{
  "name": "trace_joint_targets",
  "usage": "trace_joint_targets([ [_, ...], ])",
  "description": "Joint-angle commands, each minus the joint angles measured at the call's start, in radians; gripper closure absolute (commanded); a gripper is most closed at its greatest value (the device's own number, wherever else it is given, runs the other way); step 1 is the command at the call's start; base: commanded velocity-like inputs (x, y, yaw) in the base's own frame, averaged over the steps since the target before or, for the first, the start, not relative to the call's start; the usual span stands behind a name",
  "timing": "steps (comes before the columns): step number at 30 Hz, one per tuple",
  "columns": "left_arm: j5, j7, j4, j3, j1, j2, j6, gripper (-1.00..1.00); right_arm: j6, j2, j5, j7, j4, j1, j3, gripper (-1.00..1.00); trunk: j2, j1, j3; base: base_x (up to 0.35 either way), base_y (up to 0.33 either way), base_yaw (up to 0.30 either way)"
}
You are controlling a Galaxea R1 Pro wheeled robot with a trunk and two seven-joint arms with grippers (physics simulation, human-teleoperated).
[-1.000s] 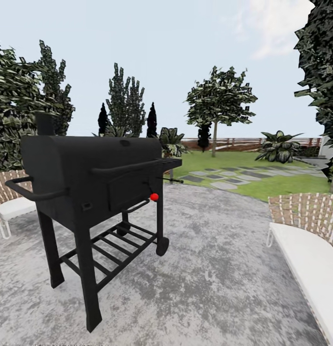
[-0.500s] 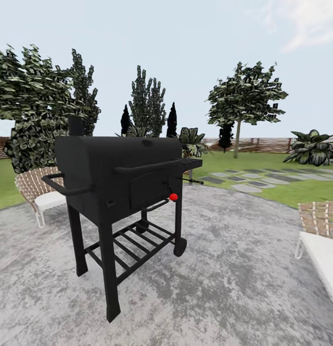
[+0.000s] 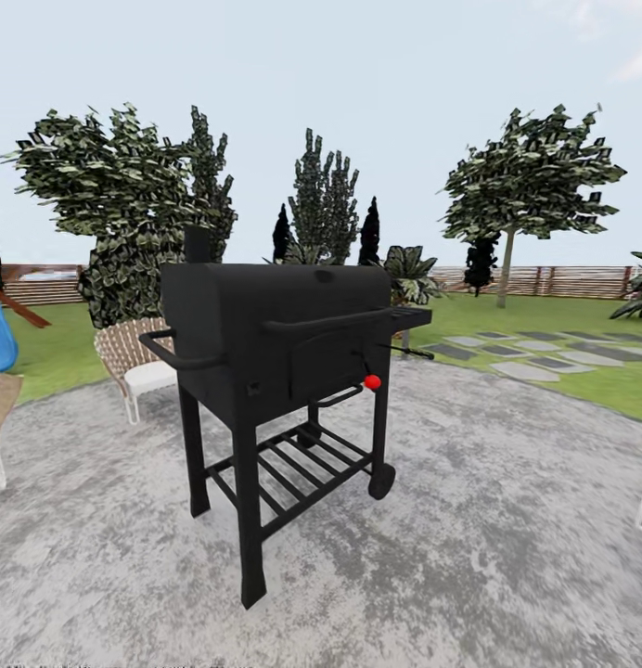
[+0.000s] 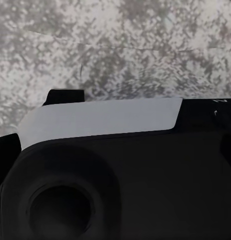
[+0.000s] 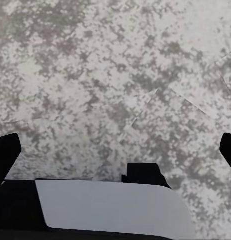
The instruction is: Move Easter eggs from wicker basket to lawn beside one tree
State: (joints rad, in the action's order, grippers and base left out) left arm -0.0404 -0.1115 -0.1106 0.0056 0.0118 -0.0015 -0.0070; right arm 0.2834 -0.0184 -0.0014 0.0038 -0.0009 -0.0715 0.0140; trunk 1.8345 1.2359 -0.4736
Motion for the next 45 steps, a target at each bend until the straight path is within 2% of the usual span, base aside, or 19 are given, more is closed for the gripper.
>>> trace_joint_targets([
  [1,-0.004,-0.003,-0.001,0.000,0.000,0.000,-0.001,-1.00,0.003,0.000,0.000,0.000,0.001,-0.001,0.001,-1.00,0.000,0.000,-0.001,0.000,0.000,0.100],
  [8,-0.004,-0.003,-0.001,0.000,0.000,0.000,-0.001,-1.00,0.003,0.002,0.000,0.001,0.001,-0.001,0.001,-1.00,0.000,0.000,0.001,0.000,0.000,-0.069],
  [38,-0.004,-0.004,-0.001,0.000,0.000,0.000,-0.001,-1.00,0.003,0.002,0.000,0.001,0.001,-0.001,0.001,-1.00,0.000,0.000,0.021,0.000,0.000,-0.257],
  [45,-0.004,-0.004,-0.001,0.000,0.000,0.000,-0.001,-1.00,0.003,0.001,0.001,0.003,0.002,-0.001,0.000,-1.00,0.000,0.000,0.023,0.143,0.000,-0.082],
])
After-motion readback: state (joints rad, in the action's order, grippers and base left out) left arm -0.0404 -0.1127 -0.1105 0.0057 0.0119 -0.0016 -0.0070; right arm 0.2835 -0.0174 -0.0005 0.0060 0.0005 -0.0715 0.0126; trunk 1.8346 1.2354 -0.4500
